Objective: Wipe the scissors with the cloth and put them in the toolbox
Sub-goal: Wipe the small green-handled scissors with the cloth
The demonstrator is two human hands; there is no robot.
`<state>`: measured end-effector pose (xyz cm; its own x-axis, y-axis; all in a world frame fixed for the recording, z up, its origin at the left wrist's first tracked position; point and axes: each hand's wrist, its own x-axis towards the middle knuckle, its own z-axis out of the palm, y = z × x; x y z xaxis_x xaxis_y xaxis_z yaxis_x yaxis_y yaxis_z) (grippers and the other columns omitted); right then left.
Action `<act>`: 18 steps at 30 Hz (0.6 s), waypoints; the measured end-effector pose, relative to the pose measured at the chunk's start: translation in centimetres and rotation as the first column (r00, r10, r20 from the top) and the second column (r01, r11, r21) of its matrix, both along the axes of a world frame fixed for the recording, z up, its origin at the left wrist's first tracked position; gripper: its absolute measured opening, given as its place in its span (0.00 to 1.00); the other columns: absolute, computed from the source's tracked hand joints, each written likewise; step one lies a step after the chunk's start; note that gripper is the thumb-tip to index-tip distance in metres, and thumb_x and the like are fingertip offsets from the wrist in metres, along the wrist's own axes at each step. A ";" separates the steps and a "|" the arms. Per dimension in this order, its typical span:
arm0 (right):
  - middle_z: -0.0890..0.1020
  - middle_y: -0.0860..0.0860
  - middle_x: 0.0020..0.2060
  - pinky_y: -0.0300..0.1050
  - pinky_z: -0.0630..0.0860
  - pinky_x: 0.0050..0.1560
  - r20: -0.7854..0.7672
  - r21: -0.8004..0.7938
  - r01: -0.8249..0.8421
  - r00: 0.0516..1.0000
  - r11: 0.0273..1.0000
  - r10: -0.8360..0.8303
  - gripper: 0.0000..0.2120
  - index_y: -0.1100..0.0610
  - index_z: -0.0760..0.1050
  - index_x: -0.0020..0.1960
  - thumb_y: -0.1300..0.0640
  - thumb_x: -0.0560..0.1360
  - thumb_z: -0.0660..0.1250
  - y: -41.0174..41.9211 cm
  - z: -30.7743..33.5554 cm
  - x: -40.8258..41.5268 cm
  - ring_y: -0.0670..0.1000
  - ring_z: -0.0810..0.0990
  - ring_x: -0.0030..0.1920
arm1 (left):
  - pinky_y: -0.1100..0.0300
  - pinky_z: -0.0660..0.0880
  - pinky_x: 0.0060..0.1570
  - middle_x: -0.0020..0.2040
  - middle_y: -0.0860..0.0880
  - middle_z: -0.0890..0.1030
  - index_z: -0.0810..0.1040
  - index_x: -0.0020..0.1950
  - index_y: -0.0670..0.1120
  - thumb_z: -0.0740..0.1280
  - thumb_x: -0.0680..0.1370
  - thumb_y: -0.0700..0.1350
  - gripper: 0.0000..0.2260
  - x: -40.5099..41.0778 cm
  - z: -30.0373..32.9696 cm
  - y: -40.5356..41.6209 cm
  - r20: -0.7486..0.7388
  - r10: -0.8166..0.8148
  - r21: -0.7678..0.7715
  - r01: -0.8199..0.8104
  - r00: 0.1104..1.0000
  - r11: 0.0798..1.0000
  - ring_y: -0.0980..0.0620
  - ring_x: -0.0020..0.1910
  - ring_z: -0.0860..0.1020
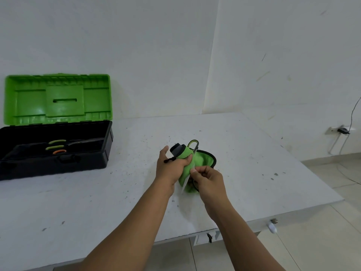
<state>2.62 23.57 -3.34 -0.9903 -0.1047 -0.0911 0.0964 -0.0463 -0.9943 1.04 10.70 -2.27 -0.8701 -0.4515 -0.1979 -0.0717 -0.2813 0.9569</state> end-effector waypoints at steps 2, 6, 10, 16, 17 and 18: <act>0.86 0.61 0.41 0.54 0.81 0.49 0.011 -0.021 -0.004 1.000 1.000 0.005 0.07 0.60 0.83 0.45 0.61 0.81 0.71 0.0 0.1 0.0 0.54 0.82 0.40 | 0.46 0.78 0.67 0.63 0.48 0.83 0.63 0.81 0.54 0.82 0.73 0.42 0.42 0.0 -0.2 0.2 0.008 0.042 0.030 -0.042 0.999 0.999 0.48 0.60 0.84; 0.82 0.59 0.34 0.47 0.78 0.39 0.068 -0.034 0.016 0.998 0.999 -0.014 0.06 0.65 0.81 0.45 0.65 0.80 0.69 0.6 0.2 -0.4 0.52 0.79 0.34 | 0.45 0.80 0.65 0.59 0.49 0.86 0.71 0.76 0.52 0.82 0.72 0.46 0.36 0.4 -1.8 0.9 0.004 -0.002 0.057 0.002 1.000 0.998 0.49 0.58 0.85; 0.80 0.55 0.32 0.45 0.74 0.37 0.074 0.052 -0.008 0.997 0.999 0.004 0.08 0.61 0.79 0.42 0.66 0.80 0.67 0.4 -0.5 -0.7 0.50 0.78 0.33 | 0.47 0.80 0.65 0.58 0.51 0.86 0.72 0.73 0.53 0.83 0.70 0.45 0.34 0.9 -2.7 0.7 0.038 -0.014 -0.049 0.016 0.999 0.999 0.51 0.57 0.85; 0.80 0.54 0.34 0.38 0.75 0.32 -0.011 0.198 -0.048 0.999 0.979 0.051 0.07 0.65 0.78 0.46 0.62 0.81 0.67 -1.5 -1.6 -1.4 0.47 0.77 0.31 | 0.46 0.80 0.65 0.60 0.49 0.85 0.68 0.77 0.53 0.80 0.74 0.42 0.35 0.0 -3.8 -0.7 0.060 0.105 0.043 -0.108 0.993 0.993 0.49 0.58 0.84; 0.80 0.55 0.34 0.39 0.75 0.32 -0.014 0.187 -0.042 0.999 0.981 0.046 0.07 0.66 0.78 0.47 0.62 0.81 0.67 -1.5 -1.8 -1.6 0.47 0.77 0.31 | 0.47 0.80 0.65 0.60 0.49 0.85 0.67 0.78 0.53 0.80 0.75 0.42 0.36 0.0 -4.1 -0.7 0.050 0.111 0.022 -0.112 0.993 0.993 0.50 0.58 0.84; 0.80 0.55 0.33 0.40 0.76 0.33 -0.012 0.165 -0.033 0.999 0.986 0.036 0.08 0.66 0.78 0.46 0.62 0.81 0.67 -1.5 -2.0 -1.7 0.48 0.77 0.31 | 0.49 0.80 0.65 0.59 0.50 0.86 0.66 0.79 0.53 0.80 0.75 0.43 0.37 -0.1 -4.4 -0.6 0.029 0.100 -0.005 -0.100 0.995 0.995 0.52 0.58 0.85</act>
<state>0.95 22.09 -5.35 -0.9878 -0.1236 -0.0949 0.0799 0.1209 -0.9894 0.94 10.07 -6.72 -0.8146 -0.5364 -0.2206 -0.0711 -0.2851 0.9559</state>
